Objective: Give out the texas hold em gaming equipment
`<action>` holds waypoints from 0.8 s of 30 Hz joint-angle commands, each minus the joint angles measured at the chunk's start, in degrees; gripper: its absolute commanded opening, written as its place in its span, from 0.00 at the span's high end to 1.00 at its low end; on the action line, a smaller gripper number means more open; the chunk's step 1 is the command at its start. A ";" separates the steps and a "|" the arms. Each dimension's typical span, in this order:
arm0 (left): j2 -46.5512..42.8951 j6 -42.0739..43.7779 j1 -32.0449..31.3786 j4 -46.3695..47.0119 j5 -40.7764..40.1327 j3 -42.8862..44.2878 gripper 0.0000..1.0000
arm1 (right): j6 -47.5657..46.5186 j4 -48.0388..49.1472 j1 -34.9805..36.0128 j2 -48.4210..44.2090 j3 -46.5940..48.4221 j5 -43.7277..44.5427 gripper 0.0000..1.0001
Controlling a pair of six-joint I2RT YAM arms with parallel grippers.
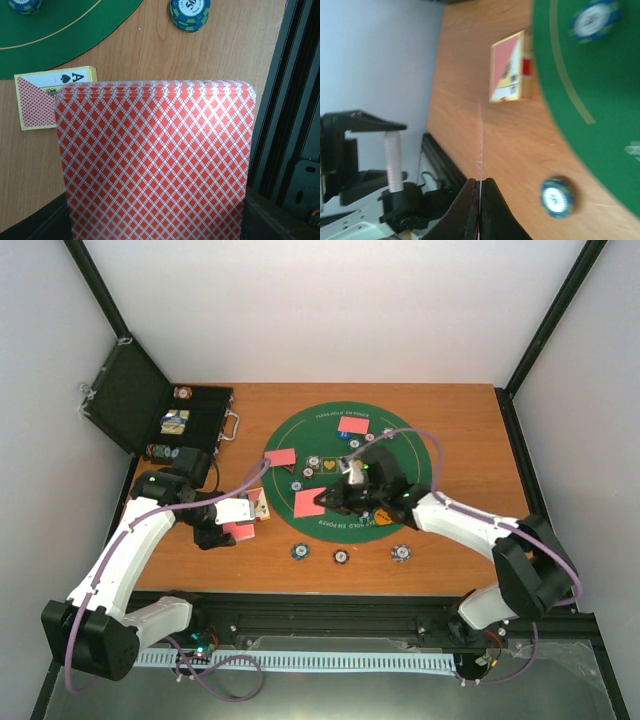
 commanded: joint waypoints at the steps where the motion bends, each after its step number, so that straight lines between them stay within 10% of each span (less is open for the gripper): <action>1: -0.89 1.32 -0.07 0.64 1.13 1.09 0.99 | -8.23 -9.84 -8.42 -3.39 -2.77 -1.86 0.97; 24: -1.33 1.93 -0.11 -0.13 -0.27 1.27 0.99 | -27.79 -25.88 -21.96 18.41 13.96 -3.25 0.97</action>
